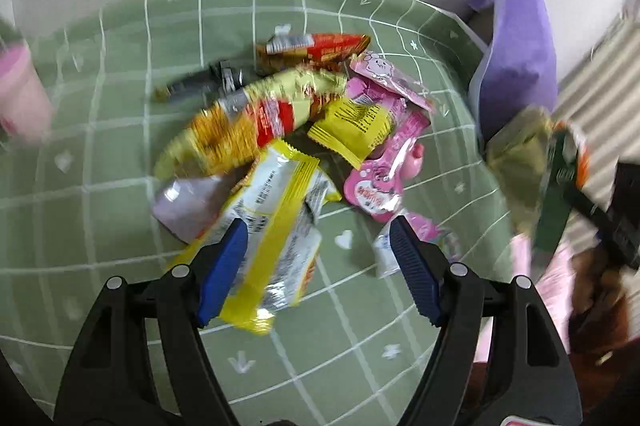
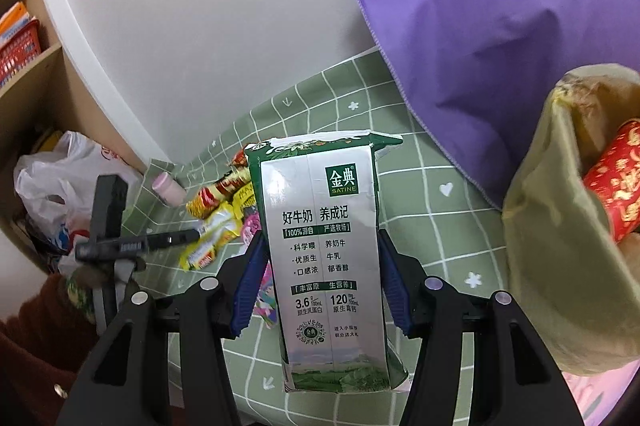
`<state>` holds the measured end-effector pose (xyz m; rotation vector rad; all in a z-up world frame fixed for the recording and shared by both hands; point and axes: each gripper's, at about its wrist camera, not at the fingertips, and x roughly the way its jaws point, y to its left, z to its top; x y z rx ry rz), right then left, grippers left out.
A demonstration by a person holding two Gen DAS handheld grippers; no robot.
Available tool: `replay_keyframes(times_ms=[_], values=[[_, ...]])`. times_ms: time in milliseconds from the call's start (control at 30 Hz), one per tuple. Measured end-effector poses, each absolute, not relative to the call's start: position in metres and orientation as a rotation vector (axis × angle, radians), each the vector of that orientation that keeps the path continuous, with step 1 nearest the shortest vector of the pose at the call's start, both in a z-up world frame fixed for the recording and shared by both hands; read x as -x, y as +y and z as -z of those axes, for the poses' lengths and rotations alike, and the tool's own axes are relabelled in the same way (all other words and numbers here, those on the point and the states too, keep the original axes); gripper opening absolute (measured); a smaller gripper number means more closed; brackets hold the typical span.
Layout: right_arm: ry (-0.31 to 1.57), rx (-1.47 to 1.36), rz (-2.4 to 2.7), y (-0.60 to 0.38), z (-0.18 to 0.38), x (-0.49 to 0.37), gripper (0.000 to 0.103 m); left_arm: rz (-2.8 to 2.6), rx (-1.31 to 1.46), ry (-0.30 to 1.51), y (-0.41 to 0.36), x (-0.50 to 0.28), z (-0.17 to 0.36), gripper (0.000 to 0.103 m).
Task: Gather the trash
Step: 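Hold the milk carton in the right tool while the left tool grasps a yellow snack wrapper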
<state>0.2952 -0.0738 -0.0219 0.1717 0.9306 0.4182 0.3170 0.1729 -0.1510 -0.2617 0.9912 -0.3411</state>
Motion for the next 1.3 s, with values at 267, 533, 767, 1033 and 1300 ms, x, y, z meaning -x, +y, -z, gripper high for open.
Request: replay_keyframes(times_ms=[267,533,767,1033,1300], values=[[0.935,-0.065,-0.475,-0.052,0.021,-0.284,0.051,0.277,0.155,1.055,0.167,-0.344,0.167,0.07],[0.954,-0.087,-0.444,-0.066,0.028,-0.271,0.051,0.224,0.111,1.148,0.152,-0.379,0.176,0.051],[0.943,-0.113,-0.428,-0.075,0.032,-0.265,0.051,0.235,0.161,1.095,0.15,-0.361,0.155,0.039],[0.946,-0.134,-0.442,-0.075,0.036,-0.268,0.051,0.359,0.358,1.144,0.155,-0.321,0.167,0.057],[0.957,-0.124,-0.472,-0.068,0.039,-0.268,0.051,0.339,0.272,1.087,0.138,-0.303,0.157,0.064]])
